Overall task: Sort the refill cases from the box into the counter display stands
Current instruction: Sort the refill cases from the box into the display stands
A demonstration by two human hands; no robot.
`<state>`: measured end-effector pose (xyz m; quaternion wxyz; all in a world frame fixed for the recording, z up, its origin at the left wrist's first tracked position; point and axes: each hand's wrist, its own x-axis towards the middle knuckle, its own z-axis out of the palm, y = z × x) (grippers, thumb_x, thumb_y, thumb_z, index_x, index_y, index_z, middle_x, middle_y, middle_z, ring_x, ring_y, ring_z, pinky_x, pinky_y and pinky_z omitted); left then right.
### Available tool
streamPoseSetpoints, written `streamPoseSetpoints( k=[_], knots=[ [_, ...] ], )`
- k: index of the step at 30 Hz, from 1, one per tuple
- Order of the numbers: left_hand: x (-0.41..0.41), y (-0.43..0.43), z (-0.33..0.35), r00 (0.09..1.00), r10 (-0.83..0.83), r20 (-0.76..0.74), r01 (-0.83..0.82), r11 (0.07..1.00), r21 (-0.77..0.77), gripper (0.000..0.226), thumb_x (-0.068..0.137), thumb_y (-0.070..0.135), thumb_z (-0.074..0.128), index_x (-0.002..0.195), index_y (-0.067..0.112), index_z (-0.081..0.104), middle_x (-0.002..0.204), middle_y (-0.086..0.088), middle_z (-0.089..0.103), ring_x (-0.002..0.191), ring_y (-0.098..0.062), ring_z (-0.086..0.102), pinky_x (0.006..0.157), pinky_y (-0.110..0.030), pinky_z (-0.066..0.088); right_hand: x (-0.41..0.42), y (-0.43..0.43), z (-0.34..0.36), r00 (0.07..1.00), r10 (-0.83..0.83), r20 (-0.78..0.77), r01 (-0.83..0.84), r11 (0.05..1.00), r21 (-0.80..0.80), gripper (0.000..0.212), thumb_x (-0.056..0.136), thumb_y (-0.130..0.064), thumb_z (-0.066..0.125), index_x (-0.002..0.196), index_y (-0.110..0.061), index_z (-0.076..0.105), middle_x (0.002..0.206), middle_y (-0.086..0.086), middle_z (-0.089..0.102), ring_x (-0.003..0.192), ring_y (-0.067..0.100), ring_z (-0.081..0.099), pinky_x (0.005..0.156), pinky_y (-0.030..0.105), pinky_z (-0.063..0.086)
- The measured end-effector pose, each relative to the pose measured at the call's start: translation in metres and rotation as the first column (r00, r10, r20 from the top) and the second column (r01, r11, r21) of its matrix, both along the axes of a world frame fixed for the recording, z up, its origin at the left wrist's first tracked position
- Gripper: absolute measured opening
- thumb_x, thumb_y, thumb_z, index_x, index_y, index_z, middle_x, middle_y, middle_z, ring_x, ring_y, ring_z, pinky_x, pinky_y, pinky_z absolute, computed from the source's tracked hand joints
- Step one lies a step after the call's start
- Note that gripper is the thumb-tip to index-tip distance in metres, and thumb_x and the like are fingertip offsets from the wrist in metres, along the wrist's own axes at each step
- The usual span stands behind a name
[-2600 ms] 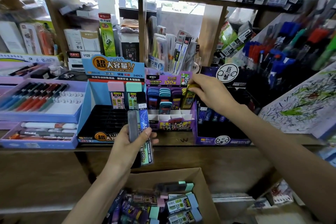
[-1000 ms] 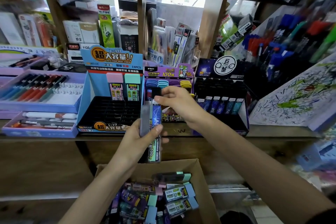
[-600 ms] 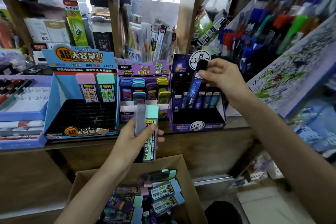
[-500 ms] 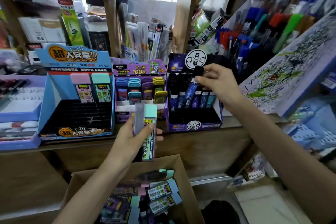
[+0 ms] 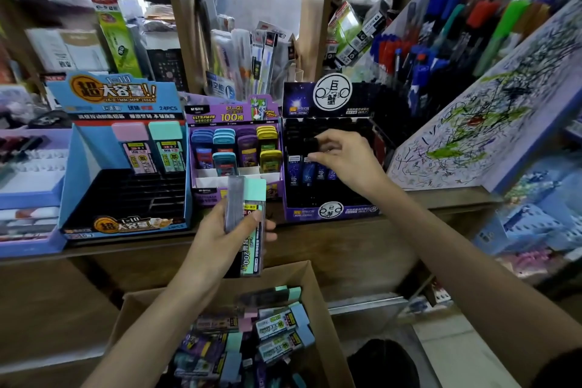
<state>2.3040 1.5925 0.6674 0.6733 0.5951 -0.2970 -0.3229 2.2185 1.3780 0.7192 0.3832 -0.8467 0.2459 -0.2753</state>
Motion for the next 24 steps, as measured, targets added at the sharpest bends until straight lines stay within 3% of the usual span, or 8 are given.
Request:
streamPoseSetpoints(
  k=[4, 8, 11, 14, 16, 18, 21, 24],
  knots=[
    [-0.002, -0.002, 0.000, 1.000, -0.001, 0.001, 0.001, 1.000, -0.023, 0.023, 0.090, 0.019, 0.055, 0.113, 0.021, 0.054, 0.089, -0.007, 0.074, 0.081, -0.023, 0.072, 0.059, -0.024, 0.055, 0.006, -0.003, -0.006, 0.993, -0.100, -0.068, 0.099, 0.995, -0.026, 0.031, 0.084, -0.018, 0.071, 0.110, -0.004, 0.064, 0.091, 0.005, 0.066, 0.084, 0.013, 0.061, 0.072, 0.014, 0.043],
    [-0.004, -0.003, -0.001, 1.000, 0.005, 0.005, -0.005, 0.999, -0.035, 0.021, 0.090, 0.019, 0.055, 0.111, 0.023, 0.055, 0.089, -0.007, 0.074, 0.082, -0.024, 0.072, 0.059, -0.024, 0.055, 0.008, -0.003, -0.006, 0.978, -0.152, -0.145, 0.134, 0.982, -0.130, 0.023, 0.085, -0.024, 0.068, 0.098, -0.005, 0.066, 0.089, 0.009, 0.068, 0.085, 0.019, 0.064, 0.072, 0.025, 0.048],
    [-0.005, -0.001, -0.001, 1.000, 0.004, 0.010, -0.004, 0.999, -0.044, 0.022, 0.089, 0.020, 0.055, 0.111, 0.024, 0.054, 0.090, -0.007, 0.074, 0.082, -0.023, 0.072, 0.060, -0.025, 0.056, 0.004, 0.006, 0.000, 0.918, -0.262, -0.297, 0.135, 0.912, -0.387, 0.028, 0.090, -0.037, 0.060, 0.087, -0.010, 0.067, 0.082, 0.006, 0.068, 0.079, 0.023, 0.064, 0.066, 0.032, 0.050],
    [-0.005, 0.001, 0.001, 1.000, 0.000, 0.012, 0.001, 0.997, -0.071, 0.028, 0.084, 0.027, 0.056, 0.111, 0.025, 0.055, 0.091, -0.006, 0.074, 0.082, -0.023, 0.072, 0.062, -0.025, 0.057, -0.008, 0.027, 0.004, 0.925, -0.353, -0.143, 0.193, 0.758, -0.623, 0.033, 0.095, -0.040, 0.048, 0.080, -0.013, 0.061, 0.066, 0.002, 0.061, 0.065, 0.024, 0.061, 0.053, 0.029, 0.039],
    [-0.004, 0.002, 0.002, 1.000, -0.004, 0.010, 0.005, 0.996, -0.091, 0.029, 0.081, 0.029, 0.056, 0.110, 0.025, 0.056, 0.090, -0.006, 0.074, 0.081, -0.023, 0.072, 0.062, -0.026, 0.057, -0.013, 0.050, 0.007, 0.981, -0.193, -0.029, 0.157, 0.865, -0.477, 0.030, 0.095, -0.039, 0.049, 0.077, -0.017, 0.058, 0.060, -0.003, 0.059, 0.056, 0.017, 0.058, 0.050, 0.029, 0.041],
    [-0.004, 0.001, 0.002, 1.000, -0.015, 0.019, 0.017, 0.994, -0.105, 0.029, 0.081, 0.027, 0.056, 0.110, 0.023, 0.057, 0.090, -0.006, 0.074, 0.080, -0.023, 0.072, 0.061, -0.026, 0.057, -0.011, 0.071, 0.010, 0.999, 0.000, -0.054, -0.008, 0.987, -0.158, 0.025, 0.092, -0.039, 0.054, 0.085, -0.017, 0.063, 0.069, -0.006, 0.063, 0.064, 0.008, 0.059, 0.058, 0.025, 0.047],
    [-0.005, 0.001, 0.002, 0.999, -0.017, 0.042, 0.022, 0.993, -0.119, 0.028, 0.081, 0.027, 0.057, 0.109, 0.022, 0.059, 0.089, -0.006, 0.074, 0.078, -0.023, 0.072, 0.061, -0.024, 0.056, -0.002, 0.088, 0.008, 0.975, 0.204, -0.093, -0.184, 0.965, 0.189, 0.019, 0.091, -0.028, 0.059, 0.095, -0.011, 0.066, 0.080, -0.004, 0.062, 0.068, 0.004, 0.055, 0.066, 0.021, 0.044],
    [0.000, 0.008, 0.001, 0.999, 0.023, 0.043, -0.018, 0.993, -0.119, 0.029, 0.080, 0.029, 0.058, 0.108, 0.024, 0.060, 0.090, 0.000, 0.074, 0.082, -0.017, 0.071, 0.064, -0.020, 0.054, 0.007, 0.095, 0.008, 0.973, 0.230, -0.034, -0.210, 0.932, 0.297, 0.017, 0.091, -0.021, 0.060, 0.093, -0.005, 0.066, 0.081, 0.006, 0.062, 0.068, 0.011, 0.055, 0.065, 0.028, 0.044]
  ],
)
